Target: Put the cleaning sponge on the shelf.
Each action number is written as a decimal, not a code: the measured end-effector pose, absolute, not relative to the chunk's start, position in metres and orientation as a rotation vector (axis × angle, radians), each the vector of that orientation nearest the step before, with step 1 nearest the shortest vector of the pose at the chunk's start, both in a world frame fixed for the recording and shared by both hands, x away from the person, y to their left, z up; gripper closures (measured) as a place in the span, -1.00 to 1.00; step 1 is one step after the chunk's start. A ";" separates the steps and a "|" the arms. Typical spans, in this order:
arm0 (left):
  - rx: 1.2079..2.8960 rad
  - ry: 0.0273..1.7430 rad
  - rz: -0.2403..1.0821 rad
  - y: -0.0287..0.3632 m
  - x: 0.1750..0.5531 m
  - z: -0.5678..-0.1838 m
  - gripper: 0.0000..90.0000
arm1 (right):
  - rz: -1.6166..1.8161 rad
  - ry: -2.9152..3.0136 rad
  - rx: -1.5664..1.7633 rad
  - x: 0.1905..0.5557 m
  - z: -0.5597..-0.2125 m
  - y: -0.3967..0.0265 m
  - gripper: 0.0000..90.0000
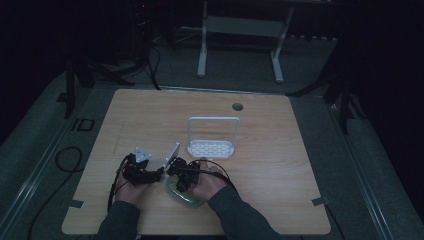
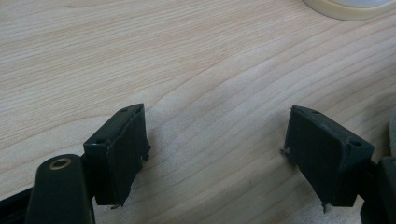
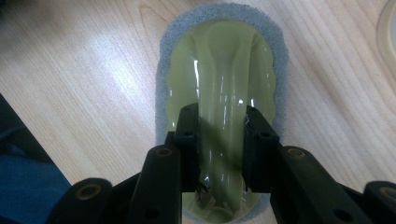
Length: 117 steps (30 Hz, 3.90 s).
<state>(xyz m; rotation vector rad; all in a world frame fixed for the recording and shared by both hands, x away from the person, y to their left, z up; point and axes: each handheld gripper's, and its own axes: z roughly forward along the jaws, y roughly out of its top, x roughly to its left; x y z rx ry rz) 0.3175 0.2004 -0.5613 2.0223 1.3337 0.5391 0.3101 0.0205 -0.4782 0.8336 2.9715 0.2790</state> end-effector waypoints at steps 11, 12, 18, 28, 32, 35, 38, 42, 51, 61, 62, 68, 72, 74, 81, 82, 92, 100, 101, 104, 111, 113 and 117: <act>2.023 1.333 0.539 0.200 0.318 -0.561 -0.53 | 0.293 2.959 0.720 0.315 -0.474 0.011 0.58; 2.022 1.333 0.539 0.200 0.318 -0.561 -0.52 | 0.294 2.958 0.712 0.315 -0.473 0.009 0.58; 2.022 1.334 0.539 0.200 0.318 -0.561 -0.53 | 0.282 2.952 0.650 0.320 -0.472 0.000 0.58; 2.026 1.332 0.539 0.201 0.318 -0.561 -0.53 | 0.278 2.926 0.568 0.326 -0.469 -0.012 0.59; 2.025 1.333 0.539 0.201 0.318 -0.561 -0.53 | 0.284 2.920 0.551 0.329 -0.469 -0.018 0.58; 2.025 1.333 0.539 0.201 0.317 -0.561 -0.53 | 0.289 2.911 0.521 0.331 -0.467 -0.022 0.59; 2.024 1.333 0.539 0.201 0.318 -0.561 -0.53 | 0.304 2.904 0.495 0.334 -0.465 -0.027 0.59; 2.024 1.333 0.540 0.201 0.318 -0.561 -0.53 | 0.315 2.894 0.476 0.337 -0.461 -0.035 0.58; 2.023 1.333 0.540 0.200 0.318 -0.561 -0.53 | 0.302 2.883 0.404 0.340 -0.460 -0.042 0.59; 2.023 1.333 0.540 0.200 0.318 -0.561 -0.53 | 0.299 2.839 0.258 0.343 -0.456 -0.047 0.59; 2.023 1.333 0.540 0.200 0.318 -0.561 -0.53 | 0.295 2.841 0.231 0.343 -0.457 -0.048 0.59; 2.023 1.333 0.540 0.200 0.318 -0.561 -0.53 | 0.302 2.832 0.114 0.345 -0.458 -0.052 0.58; 2.023 1.333 0.540 0.200 0.318 -0.561 -0.53 | 0.300 2.819 0.079 0.347 -0.459 -0.054 0.58; 2.023 1.333 0.540 0.200 0.318 -0.561 -0.53 | 0.300 2.814 0.073 0.347 -0.459 -0.055 0.58; 2.023 1.333 0.540 0.200 0.318 -0.561 -0.53 | 0.297 2.771 0.057 0.351 -0.460 -0.058 0.59; 2.023 1.333 0.540 0.200 0.318 -0.561 -0.53 | 0.297 2.769 0.057 0.351 -0.460 -0.058 0.58; 2.023 1.334 0.540 0.200 0.318 -0.561 -0.53 | 0.299 2.762 0.025 0.357 -0.462 -0.062 0.58; 2.022 1.334 0.539 0.200 0.318 -0.561 -0.53 | 0.287 2.757 0.009 0.363 -0.464 -0.064 0.58; 2.021 1.333 0.540 0.200 0.318 -0.561 -0.53 | 0.285 2.755 0.006 0.364 -0.464 -0.065 0.59; 2.021 1.334 0.541 0.200 0.318 -0.562 -0.53 | 0.279 2.755 0.010 0.367 -0.465 -0.067 0.59; 2.019 1.334 0.541 0.200 0.318 -0.562 -0.53 | 0.294 2.759 0.010 0.373 -0.467 -0.070 0.59; 2.019 1.334 0.541 0.200 0.318 -0.562 -0.53 | 0.297 2.758 0.009 0.373 -0.467 -0.070 0.59; 2.019 1.333 0.541 0.200 0.318 -0.562 -0.53 | 0.279 2.741 -0.027 0.376 -0.467 -0.067 0.59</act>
